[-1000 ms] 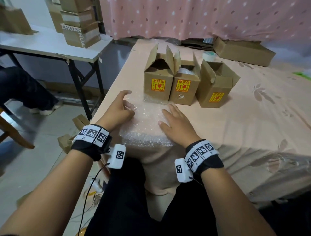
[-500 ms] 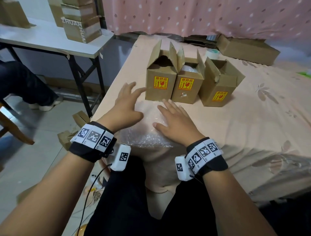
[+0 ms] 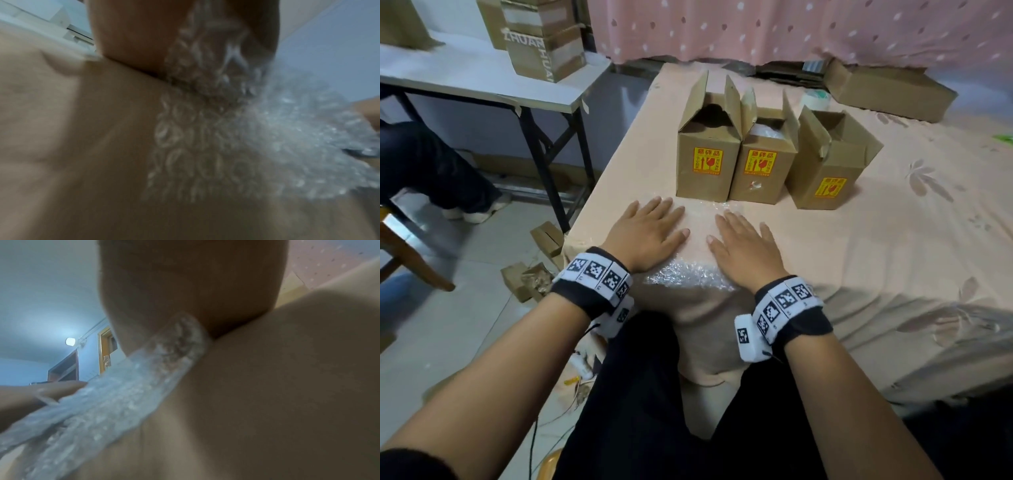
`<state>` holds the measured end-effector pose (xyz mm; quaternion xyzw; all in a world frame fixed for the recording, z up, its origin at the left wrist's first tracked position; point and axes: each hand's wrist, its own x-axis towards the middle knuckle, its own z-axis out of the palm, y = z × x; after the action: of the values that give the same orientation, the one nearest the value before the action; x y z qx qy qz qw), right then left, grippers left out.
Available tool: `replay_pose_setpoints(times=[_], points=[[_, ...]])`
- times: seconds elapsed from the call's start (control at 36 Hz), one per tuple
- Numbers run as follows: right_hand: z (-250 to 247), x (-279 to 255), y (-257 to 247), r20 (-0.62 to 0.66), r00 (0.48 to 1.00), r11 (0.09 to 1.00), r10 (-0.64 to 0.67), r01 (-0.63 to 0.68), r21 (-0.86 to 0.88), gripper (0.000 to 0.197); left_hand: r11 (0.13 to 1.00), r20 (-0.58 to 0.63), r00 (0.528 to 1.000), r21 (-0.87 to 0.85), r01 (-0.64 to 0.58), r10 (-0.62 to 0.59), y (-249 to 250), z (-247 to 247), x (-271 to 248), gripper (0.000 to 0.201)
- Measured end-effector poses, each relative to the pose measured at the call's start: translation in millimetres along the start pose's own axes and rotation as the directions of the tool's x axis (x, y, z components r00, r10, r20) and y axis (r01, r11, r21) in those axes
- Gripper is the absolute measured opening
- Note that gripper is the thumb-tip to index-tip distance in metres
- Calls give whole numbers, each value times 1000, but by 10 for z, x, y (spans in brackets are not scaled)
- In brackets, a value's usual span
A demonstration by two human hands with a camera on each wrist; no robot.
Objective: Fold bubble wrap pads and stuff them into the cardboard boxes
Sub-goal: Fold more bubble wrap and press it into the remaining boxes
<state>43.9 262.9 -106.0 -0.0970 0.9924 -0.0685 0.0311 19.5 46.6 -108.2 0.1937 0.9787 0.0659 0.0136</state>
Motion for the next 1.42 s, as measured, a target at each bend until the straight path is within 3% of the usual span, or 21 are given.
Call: replay_pose_setpoints(times=[0.25, 0.33, 0.42, 0.5, 0.56, 0.61, 0.69, 0.81, 0.86, 0.94, 1.0, 1.11, 1.19, 1.25, 1.33, 1.42], points=[[25, 138, 9, 13, 998, 996, -65, 64, 64, 62, 996, 37, 999, -86, -31, 34, -91, -7, 173, 68], [22, 132, 42, -12, 997, 992, -76, 77, 99, 62, 983, -57, 998, -183, -19, 9, -122, -4, 153, 73], [3, 102, 92, -108, 993, 968, -46, 71, 239, 59, 922, -197, 978, -388, -17, -65, -127, -27, 87, 77], [-34, 91, 125, -121, 993, 921, -7, 54, 385, 54, 854, -395, 917, -495, -158, -60, -188, -34, -8, 43], [-25, 107, 131, -96, 995, 919, 6, 32, 393, 51, 827, -447, 894, -513, -230, -28, -226, -28, -75, 17], [-11, 130, 153, -97, 995, 909, 30, 13, 417, 49, 817, -375, 927, -530, -226, 14, -246, -37, -114, 13], [-39, 149, 183, -83, 994, 857, 66, -14, 515, 48, 762, -213, 974, -617, -196, 78, -272, -111, -122, 25], [-75, 147, 195, -62, 996, 858, 71, -29, 513, 48, 692, -80, 989, -707, -146, 126, -321, -175, -172, 43], [-65, 152, 183, -68, 995, 874, 68, -27, 485, 48, 731, -76, 981, -656, -186, 180, -380, -136, -232, 52], [-57, 155, 167, -76, 995, 892, 64, -23, 451, 48, 860, -95, 944, -392, -328, 317, -461, -84, -332, 66], [-60, 157, 166, -78, 995, 901, 59, -19, 434, 48, 900, -63, 932, -245, -360, 356, -472, -67, -393, 79], [-34, 171, 157, -81, 996, 913, 47, -10, 407, 48, 924, 7, 924, 16, -383, 383, -477, 14, -433, 102], [-24, 178, 157, -86, 995, 929, 40, -5, 369, 49, 895, -77, 898, 153, -419, 433, -492, 107, -425, 99], [-25, 177, 154, -91, 995, 933, 38, -3, 360, 49, 889, -158, 876, 135, -437, 455, -497, 161, -421, 84], [-18, 172, 152, -87, 996, 933, 35, -1, 359, 49, 906, -208, 890, -33, -422, 407, -477, 150, -419, 66], [-22, 172, 169, -86, 996, 923, 37, -1, 384, 50, 889, -240, 904, -212, -405, 354, -472, 117, -433, 64]])
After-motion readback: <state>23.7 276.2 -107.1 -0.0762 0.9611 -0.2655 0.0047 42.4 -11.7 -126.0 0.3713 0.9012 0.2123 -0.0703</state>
